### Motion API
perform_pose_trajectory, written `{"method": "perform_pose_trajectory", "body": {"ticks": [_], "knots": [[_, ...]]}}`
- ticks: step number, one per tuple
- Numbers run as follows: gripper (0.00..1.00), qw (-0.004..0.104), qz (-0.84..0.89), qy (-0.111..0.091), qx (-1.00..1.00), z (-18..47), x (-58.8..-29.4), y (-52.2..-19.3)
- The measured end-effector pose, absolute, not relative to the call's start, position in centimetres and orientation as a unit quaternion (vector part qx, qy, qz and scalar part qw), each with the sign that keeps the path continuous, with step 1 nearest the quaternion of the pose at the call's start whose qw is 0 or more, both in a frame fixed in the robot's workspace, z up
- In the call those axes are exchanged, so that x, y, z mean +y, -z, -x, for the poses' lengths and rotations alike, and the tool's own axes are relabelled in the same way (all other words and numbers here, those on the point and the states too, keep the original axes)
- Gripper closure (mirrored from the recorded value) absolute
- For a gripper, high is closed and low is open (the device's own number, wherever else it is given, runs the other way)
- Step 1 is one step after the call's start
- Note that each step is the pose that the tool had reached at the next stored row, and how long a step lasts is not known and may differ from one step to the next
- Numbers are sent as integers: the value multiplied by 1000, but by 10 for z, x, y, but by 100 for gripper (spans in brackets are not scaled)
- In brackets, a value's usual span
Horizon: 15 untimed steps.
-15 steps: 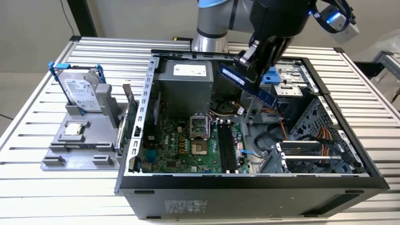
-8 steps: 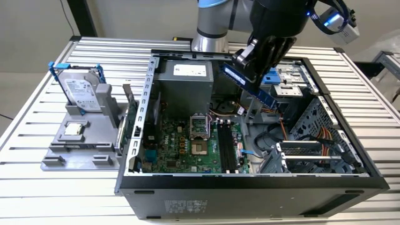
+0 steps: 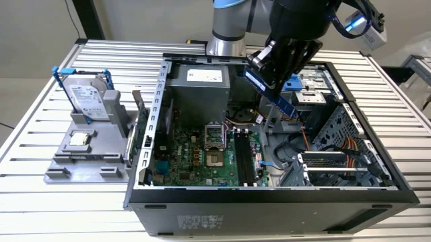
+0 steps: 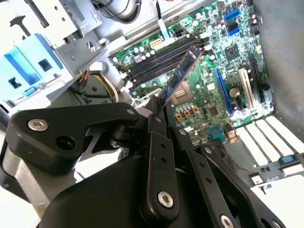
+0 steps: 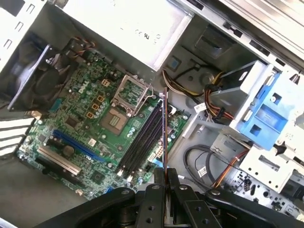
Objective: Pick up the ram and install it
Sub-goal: 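Insert the ram into the slot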
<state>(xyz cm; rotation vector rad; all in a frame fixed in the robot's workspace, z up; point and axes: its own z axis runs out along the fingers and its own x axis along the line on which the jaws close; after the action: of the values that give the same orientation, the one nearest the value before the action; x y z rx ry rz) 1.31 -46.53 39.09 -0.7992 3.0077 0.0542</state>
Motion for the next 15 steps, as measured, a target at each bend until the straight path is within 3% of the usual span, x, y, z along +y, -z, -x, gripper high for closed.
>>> {"method": "perform_pose_trajectory", "body": {"ticks": [15], "knots": [[100,16,170,-16,985,-13,-465,-391]]}}
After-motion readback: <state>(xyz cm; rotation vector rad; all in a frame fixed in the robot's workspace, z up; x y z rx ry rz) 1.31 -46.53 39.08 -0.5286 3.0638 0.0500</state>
